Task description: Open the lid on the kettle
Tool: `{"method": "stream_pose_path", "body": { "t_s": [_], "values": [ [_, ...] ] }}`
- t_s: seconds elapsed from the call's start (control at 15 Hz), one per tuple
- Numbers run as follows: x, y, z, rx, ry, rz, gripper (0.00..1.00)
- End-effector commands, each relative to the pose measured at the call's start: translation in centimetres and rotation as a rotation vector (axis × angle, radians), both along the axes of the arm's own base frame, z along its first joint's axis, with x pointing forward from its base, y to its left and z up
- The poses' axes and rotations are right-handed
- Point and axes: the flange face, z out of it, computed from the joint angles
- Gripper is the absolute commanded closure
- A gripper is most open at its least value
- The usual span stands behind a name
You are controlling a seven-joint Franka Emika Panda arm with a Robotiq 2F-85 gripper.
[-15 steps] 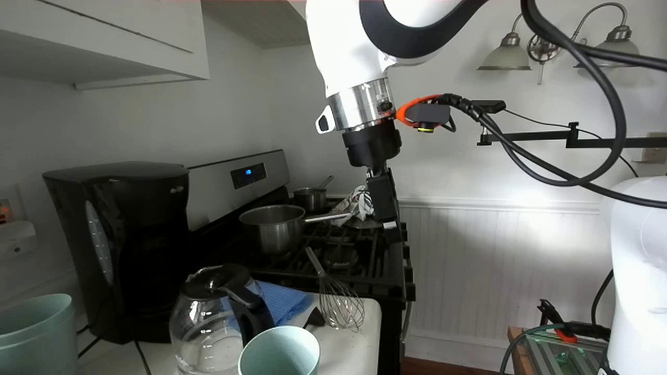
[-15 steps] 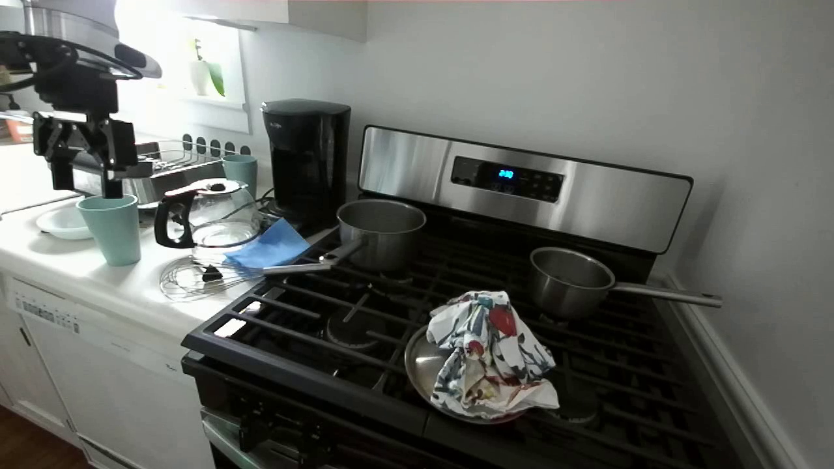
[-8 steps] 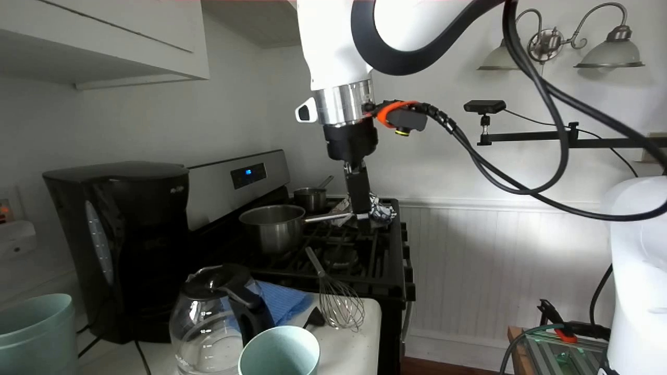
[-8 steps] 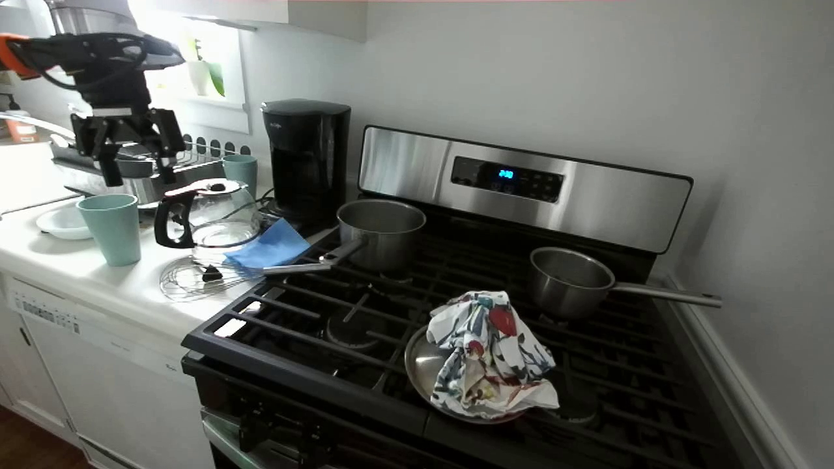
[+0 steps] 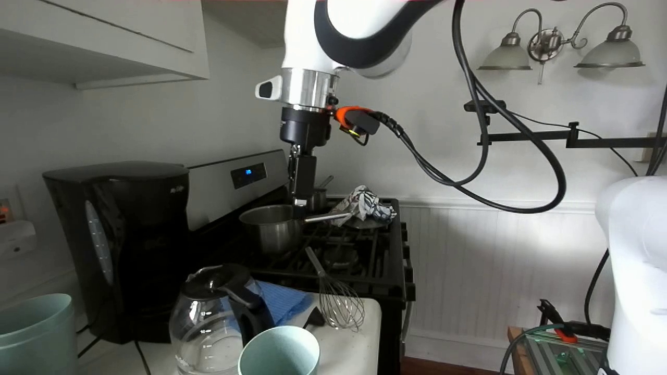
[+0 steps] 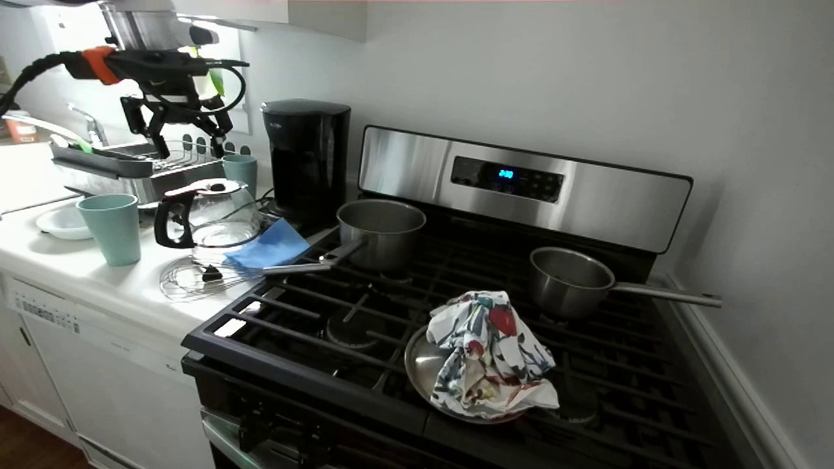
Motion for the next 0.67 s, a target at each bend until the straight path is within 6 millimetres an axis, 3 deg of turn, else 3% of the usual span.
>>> {"method": "stream_pose_path", "body": {
  "t_s": [0.0, 0.4, 0.6],
  "values": [
    [0.6, 0.4, -0.1, 0.038, 0.017, 0.015, 0.00],
    [2.2, 1.2, -0.6, 0.074, 0.049, 0.031, 0.00],
    [3.5, 1.4, -0.4, 0.188, 0.001, 0.073, 0.00]
  ]
}}
